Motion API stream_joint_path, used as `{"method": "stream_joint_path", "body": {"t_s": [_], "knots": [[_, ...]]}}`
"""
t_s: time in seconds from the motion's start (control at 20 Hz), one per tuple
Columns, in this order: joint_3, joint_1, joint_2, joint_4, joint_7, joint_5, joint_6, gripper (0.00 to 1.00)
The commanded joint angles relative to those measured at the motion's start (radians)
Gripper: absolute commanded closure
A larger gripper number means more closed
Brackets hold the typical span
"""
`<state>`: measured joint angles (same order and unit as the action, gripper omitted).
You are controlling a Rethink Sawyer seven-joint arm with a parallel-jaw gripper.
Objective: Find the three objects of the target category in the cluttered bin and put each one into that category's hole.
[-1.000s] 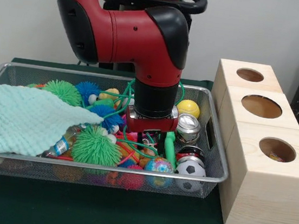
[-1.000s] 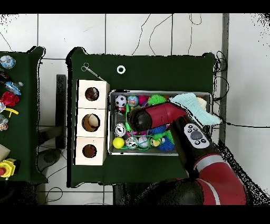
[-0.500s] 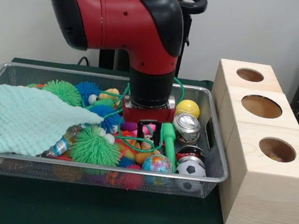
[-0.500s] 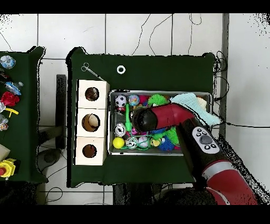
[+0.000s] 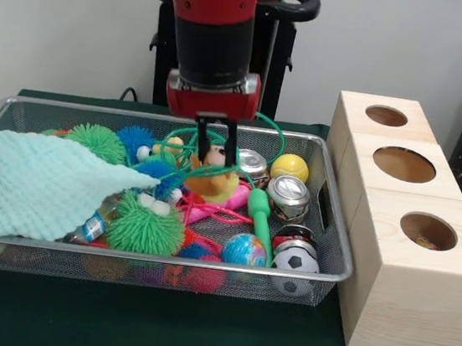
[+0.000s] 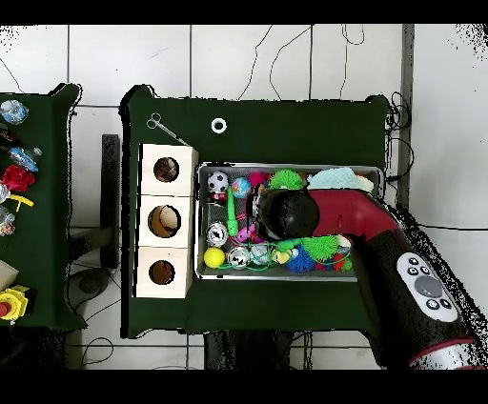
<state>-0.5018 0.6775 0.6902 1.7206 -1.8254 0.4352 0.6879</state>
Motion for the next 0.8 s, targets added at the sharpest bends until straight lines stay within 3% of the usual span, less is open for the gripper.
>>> {"method": "stream_joint_path", "body": {"t_s": [0.05, 0.3, 0.45, 0.6, 0.65, 0.75, 0.8], "knots": [[-0.088, 0.020, 0.130, 0.079, 0.093, -0.088, 0.139, 1.00], [-0.083, 0.014, 0.119, 0.081, 0.094, -0.076, 0.120, 1.00], [-0.130, 0.046, 0.070, 0.087, 0.124, -0.093, 0.075, 1.00], [-0.154, 0.052, 0.022, 0.052, 0.197, -0.073, 0.137, 1.00], [-0.085, 0.002, 0.032, 0.012, 0.160, -0.029, 0.215, 1.00], [0.093, -0.130, 0.064, -0.081, -0.001, 0.082, 0.420, 1.00], [0.142, -0.171, 0.056, -0.118, -0.051, 0.113, 0.491, 1.00]]}}
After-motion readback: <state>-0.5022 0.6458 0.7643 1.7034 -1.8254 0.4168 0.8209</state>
